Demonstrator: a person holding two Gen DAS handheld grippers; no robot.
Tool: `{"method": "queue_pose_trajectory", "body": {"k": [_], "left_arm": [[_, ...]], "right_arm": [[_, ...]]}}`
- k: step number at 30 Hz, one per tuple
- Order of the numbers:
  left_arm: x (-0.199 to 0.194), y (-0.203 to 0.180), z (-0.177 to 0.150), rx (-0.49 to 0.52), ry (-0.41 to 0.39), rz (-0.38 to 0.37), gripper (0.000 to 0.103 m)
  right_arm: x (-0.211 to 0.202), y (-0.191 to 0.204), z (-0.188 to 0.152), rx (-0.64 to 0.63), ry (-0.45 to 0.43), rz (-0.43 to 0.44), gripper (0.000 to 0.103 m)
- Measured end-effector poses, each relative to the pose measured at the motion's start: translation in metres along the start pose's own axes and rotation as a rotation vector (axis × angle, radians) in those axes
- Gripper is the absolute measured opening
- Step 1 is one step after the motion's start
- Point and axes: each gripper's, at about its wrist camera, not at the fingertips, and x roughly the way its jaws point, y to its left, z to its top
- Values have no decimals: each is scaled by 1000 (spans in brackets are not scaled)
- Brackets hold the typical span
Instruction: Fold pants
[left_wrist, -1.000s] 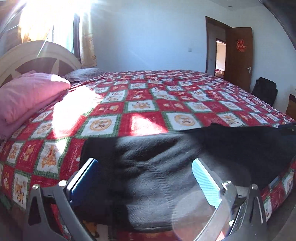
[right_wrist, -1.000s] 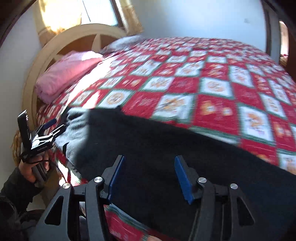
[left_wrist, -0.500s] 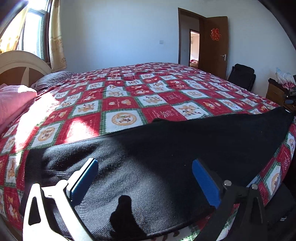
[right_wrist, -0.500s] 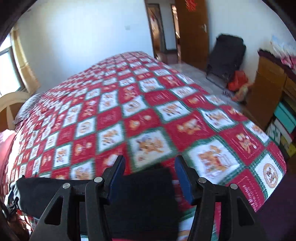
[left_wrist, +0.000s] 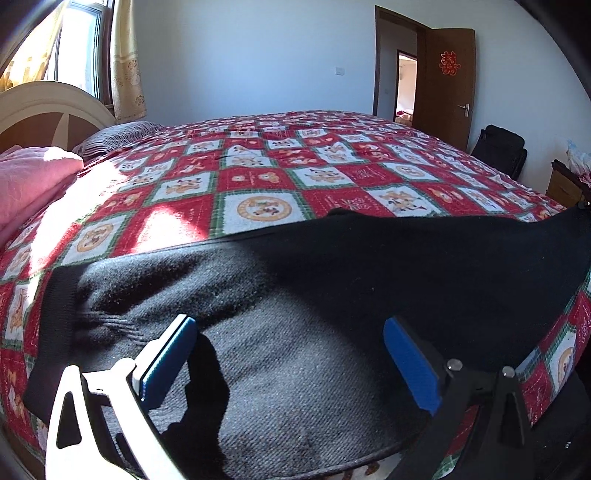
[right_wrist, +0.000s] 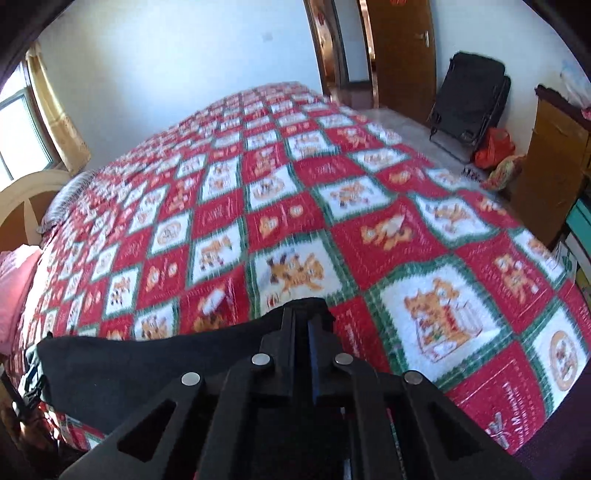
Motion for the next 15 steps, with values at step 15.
{"method": "queue_pose_trajectory", "body": {"k": [15], "left_arm": [[-16,-15,3,48,-49,-10,103]], "right_arm": [[-36,53,-33,-90,-51,-40,37]]}}
